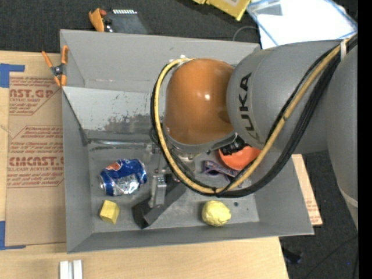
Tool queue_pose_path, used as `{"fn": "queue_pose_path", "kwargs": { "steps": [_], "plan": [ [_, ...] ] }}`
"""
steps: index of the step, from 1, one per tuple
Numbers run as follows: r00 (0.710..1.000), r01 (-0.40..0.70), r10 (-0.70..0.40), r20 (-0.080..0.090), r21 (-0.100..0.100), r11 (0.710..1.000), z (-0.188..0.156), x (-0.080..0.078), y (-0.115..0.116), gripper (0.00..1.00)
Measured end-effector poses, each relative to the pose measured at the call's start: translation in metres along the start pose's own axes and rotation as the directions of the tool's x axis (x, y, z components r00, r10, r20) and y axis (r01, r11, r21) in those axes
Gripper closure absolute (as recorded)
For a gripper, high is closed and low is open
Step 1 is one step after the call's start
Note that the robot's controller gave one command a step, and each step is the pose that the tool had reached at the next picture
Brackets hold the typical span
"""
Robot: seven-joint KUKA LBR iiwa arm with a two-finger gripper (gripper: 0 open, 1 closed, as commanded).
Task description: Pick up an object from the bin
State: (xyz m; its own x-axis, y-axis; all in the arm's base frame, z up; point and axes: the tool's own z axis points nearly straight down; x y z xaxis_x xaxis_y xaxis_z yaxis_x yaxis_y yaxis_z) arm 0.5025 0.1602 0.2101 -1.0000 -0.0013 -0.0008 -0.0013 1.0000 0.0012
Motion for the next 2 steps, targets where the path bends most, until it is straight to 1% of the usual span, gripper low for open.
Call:
{"fn": "queue_pose_path", "kwargs": {
  "steps": [1,2],
  "plan": [
    [1.000,0.000,0.000,0.000,0.000,1.000,0.000,0.000,0.000,0.00],
    [1.000,-0.010,0.010,0.006,-0.003,1.000,0.041,-0.020,0.046,0.00]
  ]
}}
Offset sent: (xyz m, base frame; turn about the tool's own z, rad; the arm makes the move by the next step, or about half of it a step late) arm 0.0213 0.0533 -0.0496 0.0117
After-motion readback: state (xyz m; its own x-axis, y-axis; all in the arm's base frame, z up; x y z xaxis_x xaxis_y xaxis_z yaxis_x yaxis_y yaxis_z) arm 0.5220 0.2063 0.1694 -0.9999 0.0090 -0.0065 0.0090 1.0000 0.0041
